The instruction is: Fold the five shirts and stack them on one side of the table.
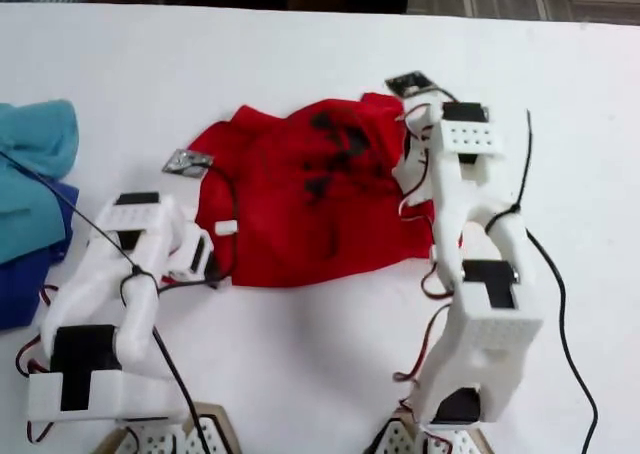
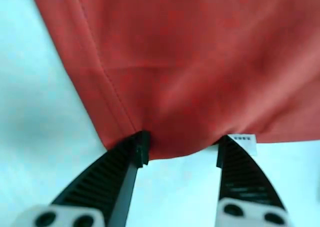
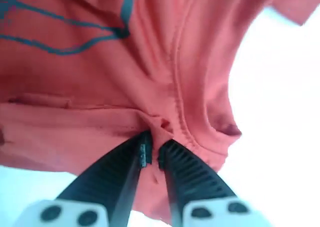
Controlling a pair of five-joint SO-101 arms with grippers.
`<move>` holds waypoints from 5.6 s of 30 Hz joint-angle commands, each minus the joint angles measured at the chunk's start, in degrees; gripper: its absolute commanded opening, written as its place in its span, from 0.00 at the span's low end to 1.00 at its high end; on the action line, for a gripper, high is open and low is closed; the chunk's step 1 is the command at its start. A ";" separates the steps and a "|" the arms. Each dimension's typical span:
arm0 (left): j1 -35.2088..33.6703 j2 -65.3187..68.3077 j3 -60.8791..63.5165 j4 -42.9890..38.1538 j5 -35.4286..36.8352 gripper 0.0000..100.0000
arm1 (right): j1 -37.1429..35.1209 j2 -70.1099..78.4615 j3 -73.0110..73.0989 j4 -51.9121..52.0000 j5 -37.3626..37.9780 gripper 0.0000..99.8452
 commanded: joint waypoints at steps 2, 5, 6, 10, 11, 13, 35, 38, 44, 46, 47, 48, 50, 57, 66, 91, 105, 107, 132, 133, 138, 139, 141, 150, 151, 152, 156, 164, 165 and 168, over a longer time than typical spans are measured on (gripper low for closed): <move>0.00 0.09 0.04 -1.76 0.44 0.22 | 0.57 -9.27 -0.53 1.45 0.44 0.02; 0.00 0.09 0.04 -1.76 0.44 0.22 | 0.40 -14.11 -0.53 2.07 0.44 0.02; 0.00 0.09 0.04 -1.76 0.44 0.22 | 0.40 -15.96 -0.53 2.15 0.44 0.02; 0.00 0.09 -0.13 -1.76 0.44 0.22 | 0.22 -21.58 1.49 2.24 0.09 0.02; 0.00 0.09 -0.13 -1.76 0.44 0.22 | 0.04 -22.37 3.08 2.24 0.18 0.02; 0.00 0.09 -0.22 -1.76 0.44 0.22 | -1.01 -22.99 7.21 2.24 0.44 0.02; 0.53 -0.18 -10.77 10.81 0.35 0.22 | 1.27 -60.70 41.14 -7.96 0.53 0.02; 0.26 -0.18 -21.32 20.40 -0.35 0.22 | 1.63 -61.41 43.78 -10.33 0.53 0.02; 0.35 0.18 -43.91 40.62 -9.85 0.22 | 2.95 -61.93 44.57 -8.40 0.53 0.02; 0.35 0.26 -46.73 42.99 -13.27 0.22 | 5.14 -61.93 44.66 -6.81 0.53 0.02; 0.35 0.35 -46.46 42.99 -14.51 0.22 | 6.55 -61.93 44.84 -6.02 0.53 0.02; 0.44 0.53 -45.49 42.73 -15.30 0.22 | 8.22 -61.93 44.84 -5.14 0.53 0.02; 1.14 1.41 -41.36 39.03 -15.30 0.22 | 11.91 -62.11 44.66 -3.74 0.62 0.02; 7.65 3.08 -30.46 26.99 -11.87 0.22 | 22.02 -72.31 46.68 -3.38 7.47 0.02; 23.74 2.99 -26.24 27.69 -10.55 0.22 | 17.71 -82.59 56.00 -3.38 9.41 0.02; 8.00 -8.62 7.16 -2.46 -34.37 0.22 | 17.63 -82.86 56.00 -3.38 9.41 0.02; 8.00 -9.23 4.79 -0.44 -33.76 0.03 | 17.63 -82.86 56.44 -3.38 9.05 0.02; 8.00 -9.23 1.89 3.08 -32.70 0.02 | 17.63 -82.86 56.44 -3.38 9.05 0.02; 6.59 -45.89 -38.46 33.41 -23.56 0.03 | 11.21 -82.68 27.78 -21.14 -3.25 0.02; 5.89 -47.47 -39.60 33.32 -22.86 0.03 | 11.30 -82.68 25.58 -21.14 -3.16 0.02; 2.81 -51.34 -48.31 32.79 -21.63 0.03 | 11.82 -82.68 13.89 -19.30 -3.16 0.02; 2.55 -51.25 -50.42 32.79 -21.63 0.03 | 12.00 -82.68 11.87 -19.30 -3.16 0.02; 1.41 -50.73 -54.11 32.79 -21.63 0.03 | 12.00 -82.68 8.18 -19.38 -3.16 0.02; 0.62 -47.82 -66.77 36.31 -18.29 0.03 | 12.09 -82.77 -3.52 -19.12 -3.16 0.02; 0.70 -47.74 -67.56 37.10 -17.85 0.03 | 12.18 -82.77 -4.57 -19.03 -3.16 0.02; 0.70 -47.82 -68.18 37.89 -17.67 0.03 | 12.62 -82.77 -5.98 -18.33 -3.16 0.02; 0.53 -48.09 -68.79 40.79 -17.76 0.03 | 13.32 -82.77 -11.52 -15.08 -3.52 0.02; 0.44 -48.26 -68.97 41.41 -17.67 0.03 | 13.23 -82.77 -18.99 -9.71 -3.52 0.02; 0.44 -48.26 -68.97 41.41 -17.67 0.03 | 13.23 -82.77 -19.60 -9.36 -3.52 0.02; 0.44 -48.26 -68.97 41.41 -17.67 0.03 | 13.23 -82.77 -20.66 -9.27 -3.60 0.02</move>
